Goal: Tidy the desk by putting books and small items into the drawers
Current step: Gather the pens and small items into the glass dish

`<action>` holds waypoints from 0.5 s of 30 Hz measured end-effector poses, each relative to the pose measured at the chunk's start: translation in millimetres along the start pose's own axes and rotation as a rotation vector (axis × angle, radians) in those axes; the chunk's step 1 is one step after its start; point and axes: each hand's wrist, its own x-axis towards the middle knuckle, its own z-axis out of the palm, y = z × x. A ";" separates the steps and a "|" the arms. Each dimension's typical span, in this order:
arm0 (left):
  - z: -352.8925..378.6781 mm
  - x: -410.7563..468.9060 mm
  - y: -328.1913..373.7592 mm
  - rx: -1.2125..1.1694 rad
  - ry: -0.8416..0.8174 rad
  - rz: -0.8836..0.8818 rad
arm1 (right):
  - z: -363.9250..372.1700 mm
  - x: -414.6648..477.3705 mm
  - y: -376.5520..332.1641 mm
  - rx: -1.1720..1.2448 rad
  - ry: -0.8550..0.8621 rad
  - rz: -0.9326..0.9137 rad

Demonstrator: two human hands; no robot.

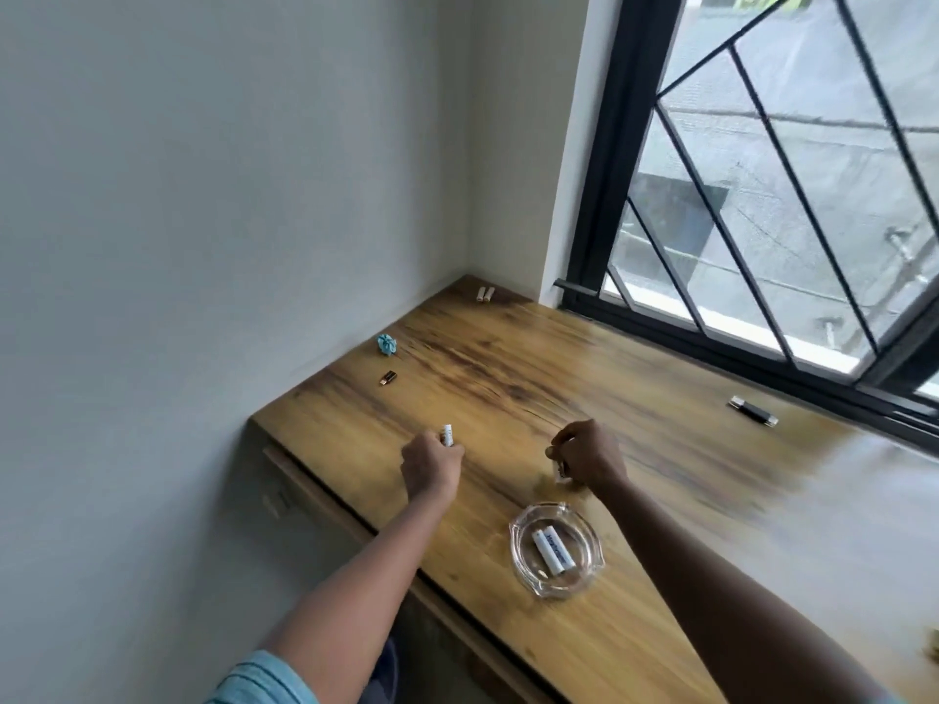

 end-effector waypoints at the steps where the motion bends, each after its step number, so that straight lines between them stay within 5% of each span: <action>1: 5.3 -13.5 3.7 0.009 -0.010 0.009 | -1.6 -4.9 3.3 0.005 -0.016 -0.013; 15: 35.3 -109.3 29.5 0.364 -0.187 0.168 | 3.8 -57.9 27.5 -0.304 -0.114 -0.281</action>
